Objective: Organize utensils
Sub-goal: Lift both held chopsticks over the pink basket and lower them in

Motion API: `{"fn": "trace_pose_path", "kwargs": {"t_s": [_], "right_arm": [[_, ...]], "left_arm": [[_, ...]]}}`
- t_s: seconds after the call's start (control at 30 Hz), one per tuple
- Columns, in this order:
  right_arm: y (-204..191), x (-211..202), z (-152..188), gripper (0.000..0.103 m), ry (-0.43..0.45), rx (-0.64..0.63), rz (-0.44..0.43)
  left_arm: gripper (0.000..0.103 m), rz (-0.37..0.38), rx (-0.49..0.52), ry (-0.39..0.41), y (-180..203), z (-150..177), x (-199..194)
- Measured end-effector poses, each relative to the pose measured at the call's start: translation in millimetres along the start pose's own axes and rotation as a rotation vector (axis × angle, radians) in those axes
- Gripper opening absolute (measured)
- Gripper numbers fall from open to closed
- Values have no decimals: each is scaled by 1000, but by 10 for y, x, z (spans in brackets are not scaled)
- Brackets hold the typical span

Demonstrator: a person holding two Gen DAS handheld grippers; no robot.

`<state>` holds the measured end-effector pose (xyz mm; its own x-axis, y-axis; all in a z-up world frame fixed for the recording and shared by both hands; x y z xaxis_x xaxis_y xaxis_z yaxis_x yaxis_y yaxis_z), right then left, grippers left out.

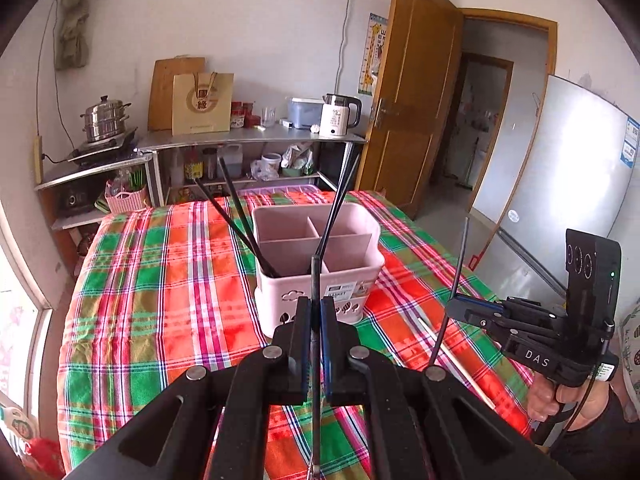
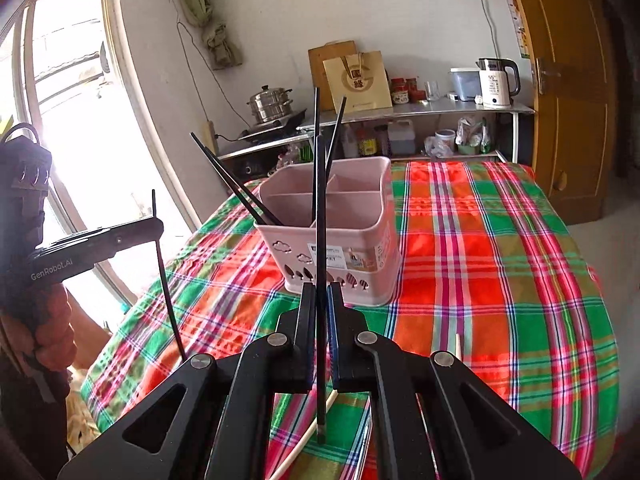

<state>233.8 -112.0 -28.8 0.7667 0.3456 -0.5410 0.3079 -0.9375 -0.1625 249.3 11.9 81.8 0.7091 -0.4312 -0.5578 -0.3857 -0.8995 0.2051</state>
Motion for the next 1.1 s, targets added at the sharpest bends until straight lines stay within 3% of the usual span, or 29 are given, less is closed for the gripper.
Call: {"fn": "trace_pose_path", "kwargs": {"t_s": [0.23,0.67,1.1], "right_arm": [[1,-117,-102,5,37,-10,0],[-90,-174,-257,5,70,-44,-12],[-285,-125,-905,5,163,-76,-44]], "left_arm": [[4,2,4,49,51,-109,-193],[4,10,-10,36,35,-199,-153],[4,5,-46,125,-166,-897,-342]]}}
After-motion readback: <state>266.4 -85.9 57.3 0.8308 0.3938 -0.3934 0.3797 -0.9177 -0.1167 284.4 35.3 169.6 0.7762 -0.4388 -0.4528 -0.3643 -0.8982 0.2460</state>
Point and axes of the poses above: each gripper's, at about its wrist camera, not at the fingertips, and x roughly the way its jaws point, y to its right, z to its underside, the point moved 7 cm from there along x, roughly the way its jaws point, and after that the axes turned 5 degrees about z, right-handed, at the moved point
